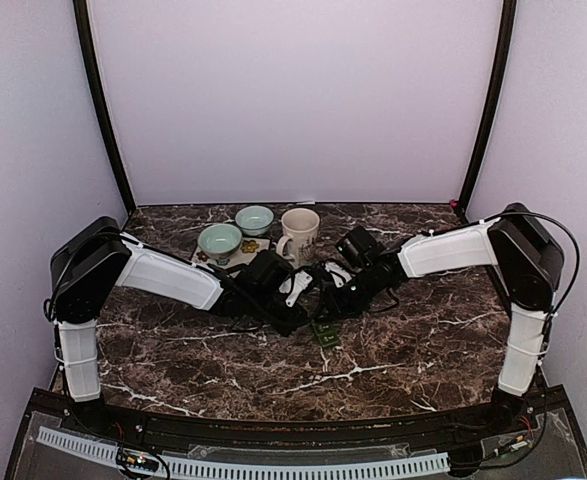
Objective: Sort the pills into containers
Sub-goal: Close the lid of the pill container on the pill container.
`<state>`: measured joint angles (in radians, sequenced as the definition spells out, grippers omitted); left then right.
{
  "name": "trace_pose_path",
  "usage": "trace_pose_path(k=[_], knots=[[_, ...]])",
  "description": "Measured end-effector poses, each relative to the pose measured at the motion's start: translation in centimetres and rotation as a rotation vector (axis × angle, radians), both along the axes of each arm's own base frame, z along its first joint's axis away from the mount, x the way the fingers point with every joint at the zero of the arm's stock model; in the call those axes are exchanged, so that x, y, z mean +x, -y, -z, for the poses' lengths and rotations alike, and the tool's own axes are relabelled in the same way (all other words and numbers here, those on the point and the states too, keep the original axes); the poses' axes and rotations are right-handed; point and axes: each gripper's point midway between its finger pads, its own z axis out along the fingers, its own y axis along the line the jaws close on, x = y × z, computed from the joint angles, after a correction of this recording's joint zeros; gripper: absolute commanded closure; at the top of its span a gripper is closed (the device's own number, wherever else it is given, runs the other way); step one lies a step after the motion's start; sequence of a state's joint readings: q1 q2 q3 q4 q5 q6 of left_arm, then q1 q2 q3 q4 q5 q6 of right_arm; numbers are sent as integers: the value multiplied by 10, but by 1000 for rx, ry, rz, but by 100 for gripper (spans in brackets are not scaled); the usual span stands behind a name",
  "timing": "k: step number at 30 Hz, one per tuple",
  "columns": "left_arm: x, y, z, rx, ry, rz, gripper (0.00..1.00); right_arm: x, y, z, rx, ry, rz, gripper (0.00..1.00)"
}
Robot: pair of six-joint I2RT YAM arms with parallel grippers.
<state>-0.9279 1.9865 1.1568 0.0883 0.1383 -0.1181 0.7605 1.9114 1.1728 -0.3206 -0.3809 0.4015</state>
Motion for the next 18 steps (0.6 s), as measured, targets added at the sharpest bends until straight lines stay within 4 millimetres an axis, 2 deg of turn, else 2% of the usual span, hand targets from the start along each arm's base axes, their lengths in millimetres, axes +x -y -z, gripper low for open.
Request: trace_pose_path(k=[18], knots=[[-2,-3,3,13,-10,0,100,4,-3,1,-20,-16,-6,68]])
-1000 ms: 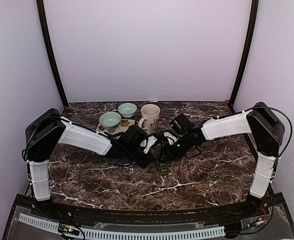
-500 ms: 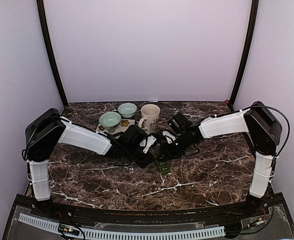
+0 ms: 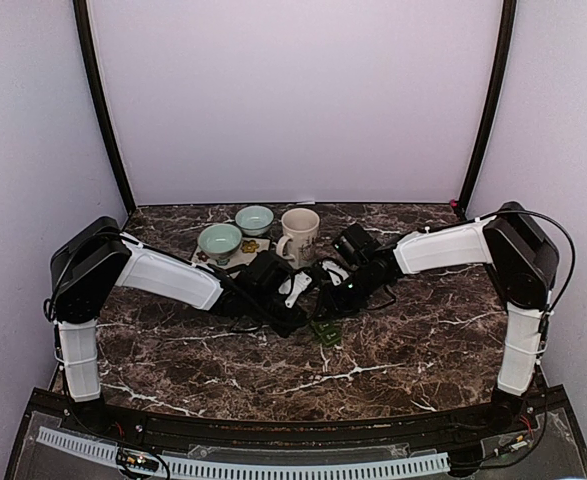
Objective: Sort the pills into containers
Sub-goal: Close the lid of the pill container on the pill container.
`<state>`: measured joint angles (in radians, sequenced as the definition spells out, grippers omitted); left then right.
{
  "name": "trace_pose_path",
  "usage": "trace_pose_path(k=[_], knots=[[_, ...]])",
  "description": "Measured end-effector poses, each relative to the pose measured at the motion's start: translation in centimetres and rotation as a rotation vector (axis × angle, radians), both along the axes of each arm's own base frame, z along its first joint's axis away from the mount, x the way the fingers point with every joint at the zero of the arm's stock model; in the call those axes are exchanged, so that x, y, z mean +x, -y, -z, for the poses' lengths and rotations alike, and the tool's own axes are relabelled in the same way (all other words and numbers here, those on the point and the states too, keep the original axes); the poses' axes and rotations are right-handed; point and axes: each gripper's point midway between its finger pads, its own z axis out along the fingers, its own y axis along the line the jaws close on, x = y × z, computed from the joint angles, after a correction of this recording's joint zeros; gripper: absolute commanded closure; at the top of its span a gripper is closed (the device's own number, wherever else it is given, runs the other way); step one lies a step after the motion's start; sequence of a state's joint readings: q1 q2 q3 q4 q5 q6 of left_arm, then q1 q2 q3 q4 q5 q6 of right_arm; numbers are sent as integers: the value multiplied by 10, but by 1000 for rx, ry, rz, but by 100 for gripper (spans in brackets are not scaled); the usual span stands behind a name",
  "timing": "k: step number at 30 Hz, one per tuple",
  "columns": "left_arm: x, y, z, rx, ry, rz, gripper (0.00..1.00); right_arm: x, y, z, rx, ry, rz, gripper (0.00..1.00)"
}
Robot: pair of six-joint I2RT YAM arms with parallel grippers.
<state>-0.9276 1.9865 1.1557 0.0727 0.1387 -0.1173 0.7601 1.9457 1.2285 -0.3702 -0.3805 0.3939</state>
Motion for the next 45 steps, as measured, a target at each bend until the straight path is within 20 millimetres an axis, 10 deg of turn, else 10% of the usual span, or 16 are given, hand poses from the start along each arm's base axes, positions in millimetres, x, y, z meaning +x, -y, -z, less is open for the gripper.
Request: trace_pose_path(k=[45], knots=[[-9,-2,5,-27,-89,-51,100,-2,0,7,65,71,-26,69]])
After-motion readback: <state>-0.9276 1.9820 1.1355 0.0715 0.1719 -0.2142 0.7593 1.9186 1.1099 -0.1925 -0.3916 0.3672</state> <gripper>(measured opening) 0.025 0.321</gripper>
